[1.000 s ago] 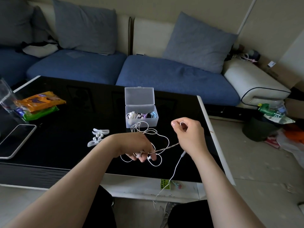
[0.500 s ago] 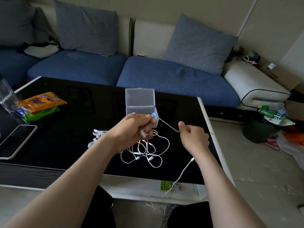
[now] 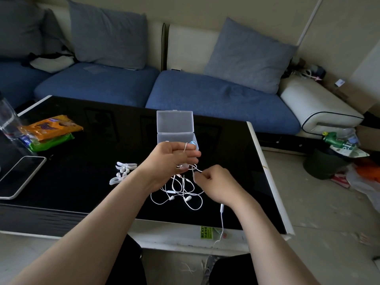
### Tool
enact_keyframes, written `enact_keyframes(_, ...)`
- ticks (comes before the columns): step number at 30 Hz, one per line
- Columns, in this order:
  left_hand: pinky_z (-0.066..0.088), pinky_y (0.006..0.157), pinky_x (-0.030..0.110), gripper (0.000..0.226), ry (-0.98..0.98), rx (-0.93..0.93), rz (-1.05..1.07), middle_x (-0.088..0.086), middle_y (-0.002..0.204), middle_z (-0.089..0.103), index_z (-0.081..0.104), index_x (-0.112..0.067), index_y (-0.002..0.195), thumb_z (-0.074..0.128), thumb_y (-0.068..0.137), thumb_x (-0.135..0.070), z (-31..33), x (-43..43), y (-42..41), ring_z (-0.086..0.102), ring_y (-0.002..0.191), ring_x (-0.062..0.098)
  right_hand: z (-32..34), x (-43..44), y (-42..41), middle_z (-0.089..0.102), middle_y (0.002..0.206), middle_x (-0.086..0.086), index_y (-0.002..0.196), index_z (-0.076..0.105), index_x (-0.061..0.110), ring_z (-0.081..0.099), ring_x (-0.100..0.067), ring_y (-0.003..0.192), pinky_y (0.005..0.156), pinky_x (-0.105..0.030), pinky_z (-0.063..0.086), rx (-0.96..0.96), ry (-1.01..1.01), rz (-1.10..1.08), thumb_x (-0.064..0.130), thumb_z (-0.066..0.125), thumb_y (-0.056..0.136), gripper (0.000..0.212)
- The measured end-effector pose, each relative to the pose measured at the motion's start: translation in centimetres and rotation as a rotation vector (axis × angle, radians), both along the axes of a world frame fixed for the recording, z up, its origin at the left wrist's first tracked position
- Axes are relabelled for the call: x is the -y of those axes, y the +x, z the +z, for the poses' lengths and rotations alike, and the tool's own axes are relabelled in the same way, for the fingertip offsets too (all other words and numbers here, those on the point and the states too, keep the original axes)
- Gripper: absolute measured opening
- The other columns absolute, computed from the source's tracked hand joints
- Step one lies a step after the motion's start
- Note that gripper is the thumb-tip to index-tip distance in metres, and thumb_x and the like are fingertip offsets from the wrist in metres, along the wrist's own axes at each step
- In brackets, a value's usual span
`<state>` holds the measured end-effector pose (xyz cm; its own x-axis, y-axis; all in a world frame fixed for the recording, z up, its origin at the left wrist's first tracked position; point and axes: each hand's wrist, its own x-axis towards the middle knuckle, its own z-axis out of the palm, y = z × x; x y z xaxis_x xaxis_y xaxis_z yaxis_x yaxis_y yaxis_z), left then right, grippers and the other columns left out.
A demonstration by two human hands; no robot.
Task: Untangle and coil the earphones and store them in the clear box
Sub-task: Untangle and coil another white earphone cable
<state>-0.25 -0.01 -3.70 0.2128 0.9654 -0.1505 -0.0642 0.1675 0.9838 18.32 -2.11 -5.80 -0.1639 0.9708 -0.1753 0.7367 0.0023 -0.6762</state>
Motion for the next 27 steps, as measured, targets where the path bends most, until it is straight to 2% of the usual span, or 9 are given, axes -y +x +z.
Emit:
enact_keyframes(3,0.058,0.081,0.023,0.031,0.147,-0.235,0.030,0.004,0.103,0.082,0.071,-0.004,0.120,0.055,0.097,0.009,-0.6,0.0,0.4,0.079,0.096,0.013,0.2,0.3,-0.9,0.032,0.054,-0.002,0.058,0.038,0.014,0.028,-0.017,0.051,0.047,-0.032,0.021,0.007,0.061,0.014,0.030,0.055,0.102,0.050)
enact_keyframes(7,0.055,0.089,0.012,0.039,0.325,-0.458,-0.048,0.007,0.114,0.078,0.069,0.000,0.127,0.057,0.092,0.014,-0.8,0.1,1.1,0.074,0.106,0.009,0.5,0.2,-1.0,0.032,0.050,0.005,0.053,0.037,0.015,0.029,-0.014,0.050,0.045,-0.027,0.022,-0.051,0.102,0.009,0.031,0.053,0.104,0.056)
enact_keyframes(9,0.052,0.088,0.007,0.045,0.363,-0.513,-0.086,0.004,0.114,0.076,0.068,-0.003,0.128,0.051,0.092,0.016,-0.5,0.2,1.2,0.071,0.106,0.000,0.6,0.1,-0.9,0.041,0.050,0.006,0.052,0.049,0.017,0.034,-0.010,0.052,0.049,-0.026,0.026,-0.129,0.102,0.017,0.034,0.056,0.102,0.053)
enact_keyframes(11,0.051,0.082,0.008,0.043,0.411,-0.582,-0.111,-0.006,0.102,0.075,0.072,-0.011,0.116,0.050,0.091,0.016,-0.6,0.1,0.8,0.068,0.093,-0.009,0.9,0.0,-0.9,0.060,0.059,0.002,0.067,0.066,0.011,0.044,-0.006,0.061,0.058,-0.030,0.034,-0.240,0.137,-0.002,0.044,0.060,0.096,0.044)
enact_keyframes(14,0.059,0.086,0.026,0.037,0.378,-0.661,-0.226,-0.006,0.094,0.078,0.073,-0.012,0.103,0.047,0.090,0.011,-1.4,-0.2,0.2,0.073,0.088,0.000,1.6,0.2,-0.4,0.060,0.061,0.000,0.071,0.072,0.011,0.049,-0.011,0.064,0.064,-0.032,0.038,-0.468,0.196,-0.085,0.039,0.067,0.093,0.035)
enact_keyframes(16,0.061,0.091,0.033,0.035,0.298,-0.630,-0.267,-0.002,0.095,0.080,0.073,-0.013,0.105,0.048,0.091,0.008,-1.5,0.0,0.4,0.075,0.091,0.008,2.0,0.3,0.0,0.071,0.071,-0.012,0.079,0.078,0.012,0.057,-0.013,0.069,0.068,-0.032,0.044,-0.510,0.211,-0.107,0.029,0.071,0.096,0.024)
enact_keyframes(19,0.054,0.078,0.029,0.033,0.174,-0.455,-0.246,0.009,0.087,0.078,0.074,-0.006,0.102,0.045,0.094,0.009,-0.7,0.3,1.0,0.067,0.080,0.016,1.9,0.3,0.6,0.078,0.077,-0.004,0.086,0.081,0.017,0.069,-0.007,0.072,0.070,-0.021,0.051,-0.487,0.257,-0.188,0.017,0.075,0.096,0.011)
enact_keyframes(23,0.042,0.069,0.029,0.032,0.064,-0.206,-0.216,0.009,0.077,0.067,0.076,-0.007,0.093,0.045,0.096,-0.008,0.2,0.4,0.8,0.053,0.065,0.014,1.4,-0.1,1.2,0.078,0.078,0.001,0.090,0.082,0.024,0.076,-0.017,0.078,0.077,-0.031,0.060,-0.454,0.312,-0.285,0.026,0.083,0.091,0.003)
enact_keyframes(27,0.041,0.077,0.032,0.032,-0.006,0.021,-0.202,0.008,0.090,0.073,0.074,0.001,0.113,0.048,0.111,-0.017,0.1,0.4,0.5,0.054,0.074,0.015,1.1,-0.4,1.2,0.079,0.085,0.005,0.095,0.083,0.027,0.075,-0.014,0.083,0.080,-0.035,0.059,-0.435,0.269,-0.256,0.028,0.074,0.100,0.010)
